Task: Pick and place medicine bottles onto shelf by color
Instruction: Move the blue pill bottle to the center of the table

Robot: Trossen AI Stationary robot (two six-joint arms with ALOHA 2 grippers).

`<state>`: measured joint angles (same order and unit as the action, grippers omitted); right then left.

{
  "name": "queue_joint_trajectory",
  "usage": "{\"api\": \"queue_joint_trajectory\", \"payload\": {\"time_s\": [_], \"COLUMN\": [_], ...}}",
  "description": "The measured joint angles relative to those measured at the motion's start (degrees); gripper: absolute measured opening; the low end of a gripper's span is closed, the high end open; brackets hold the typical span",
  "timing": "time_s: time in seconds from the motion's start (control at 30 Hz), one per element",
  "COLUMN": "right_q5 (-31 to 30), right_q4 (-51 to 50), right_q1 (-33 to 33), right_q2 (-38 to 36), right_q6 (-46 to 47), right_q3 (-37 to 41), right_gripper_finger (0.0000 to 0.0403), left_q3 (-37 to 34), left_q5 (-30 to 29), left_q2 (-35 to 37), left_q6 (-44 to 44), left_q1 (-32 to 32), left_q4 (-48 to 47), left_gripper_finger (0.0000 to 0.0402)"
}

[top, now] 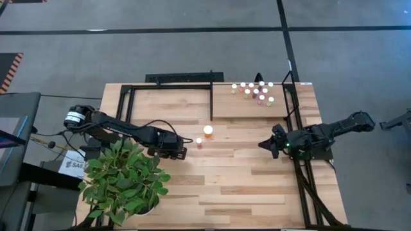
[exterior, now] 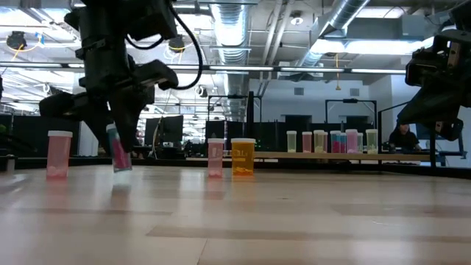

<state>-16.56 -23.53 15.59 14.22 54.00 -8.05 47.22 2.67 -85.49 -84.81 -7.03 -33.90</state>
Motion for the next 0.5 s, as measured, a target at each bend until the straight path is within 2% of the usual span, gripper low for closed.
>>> {"api": "queue_joint_trajectory", "payload": {"time_s": [0.33, 0.5], "right_q5": [-0.01, -0.02], "right_q4": [0.0, 0.04], "right_q1": [0.0, 0.0], "right_q2": [0.0, 0.0], "right_q6": [0.0, 0.0], "right_q3": [0.0, 0.02], "right_gripper_finger": [0.0056, 0.0056], "left_q3": [4.73, 9.23], "left_q5": [-5.94, -1.44], "left_q2": [-1.24, -8.16], "left_q6": [0.05, 0.18], "left_q1": [-2.36, -2.34], "left_q4": [0.47, -0.12], "left_gripper_finger": [0.0082, 0.0082]}}
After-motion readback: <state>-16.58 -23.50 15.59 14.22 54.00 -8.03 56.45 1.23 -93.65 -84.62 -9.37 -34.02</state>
